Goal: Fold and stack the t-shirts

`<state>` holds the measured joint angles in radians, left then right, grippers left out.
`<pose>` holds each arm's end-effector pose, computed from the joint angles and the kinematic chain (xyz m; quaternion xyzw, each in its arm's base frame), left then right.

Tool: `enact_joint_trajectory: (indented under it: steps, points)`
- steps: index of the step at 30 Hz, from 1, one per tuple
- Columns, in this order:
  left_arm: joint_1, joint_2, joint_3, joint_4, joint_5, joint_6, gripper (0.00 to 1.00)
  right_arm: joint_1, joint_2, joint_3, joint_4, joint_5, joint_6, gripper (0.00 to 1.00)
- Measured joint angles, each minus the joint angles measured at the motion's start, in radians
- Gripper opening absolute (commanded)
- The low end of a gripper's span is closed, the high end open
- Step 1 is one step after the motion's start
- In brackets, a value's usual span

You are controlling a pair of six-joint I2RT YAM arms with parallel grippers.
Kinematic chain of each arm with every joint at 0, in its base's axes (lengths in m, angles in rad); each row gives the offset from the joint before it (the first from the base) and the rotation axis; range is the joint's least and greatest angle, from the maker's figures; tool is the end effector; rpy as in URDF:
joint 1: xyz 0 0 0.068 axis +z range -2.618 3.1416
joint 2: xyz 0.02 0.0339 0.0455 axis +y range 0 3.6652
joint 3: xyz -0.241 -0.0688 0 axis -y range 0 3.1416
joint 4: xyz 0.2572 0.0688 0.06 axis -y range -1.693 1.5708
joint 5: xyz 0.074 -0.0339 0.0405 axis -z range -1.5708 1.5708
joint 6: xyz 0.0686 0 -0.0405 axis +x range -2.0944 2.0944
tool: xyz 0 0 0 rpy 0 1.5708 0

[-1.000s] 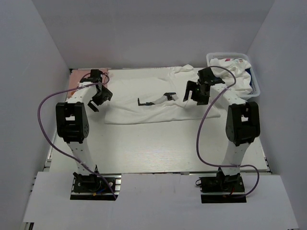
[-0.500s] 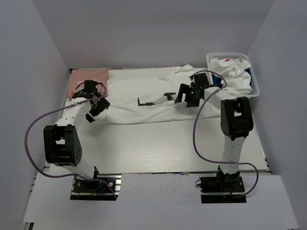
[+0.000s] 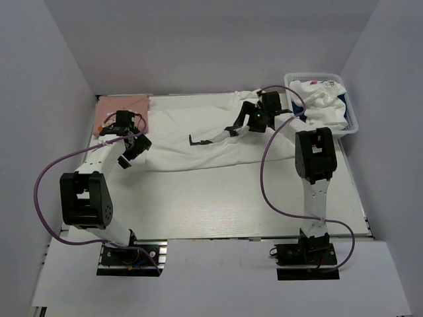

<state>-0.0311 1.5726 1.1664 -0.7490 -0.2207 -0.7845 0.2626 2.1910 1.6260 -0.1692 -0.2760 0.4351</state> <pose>0.3376 0.0045 0.1791 -0.3789 0.8960 0.0176 0.2310 0.4909 0.1513 0.1288 0.0223 0.9065 0.2557 0.3351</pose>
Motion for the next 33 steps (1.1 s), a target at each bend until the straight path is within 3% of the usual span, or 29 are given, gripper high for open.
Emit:
enact_joint_trajectory:
  steps: [6, 10, 17, 23, 27, 33]
  points:
    - [0.000, 0.000, 0.008, 0.000, 0.007, 0.000, 1.00, 0.026, 0.117, 0.250, 0.067, -0.008, -0.003, 0.90]
    - [-0.004, 0.000, 0.011, 0.019, 0.027, 0.004, 1.00, 0.033, 0.090, 0.264, 0.063, 0.024, -0.051, 0.90]
    - [-0.013, 0.026, 0.013, 0.146, 0.190, 0.042, 1.00, 0.014, -0.154, -0.106, 0.030, 0.180, -0.079, 0.90]
    - [-0.038, 0.200, 0.051, 0.309, 0.400, 0.065, 1.00, -0.068, -0.235, -0.288, 0.014, 0.205, -0.055, 0.90]
    - [-0.058, 0.315, 0.057, 0.340, 0.453, 0.072, 1.00, -0.124, -0.238, -0.360, 0.027, 0.193, -0.040, 0.90]
    - [-0.055, 0.287, 0.002, 0.381, 0.478, 0.090, 1.00, -0.130, -0.352, -0.522, 0.081, 0.195, 0.003, 0.90]
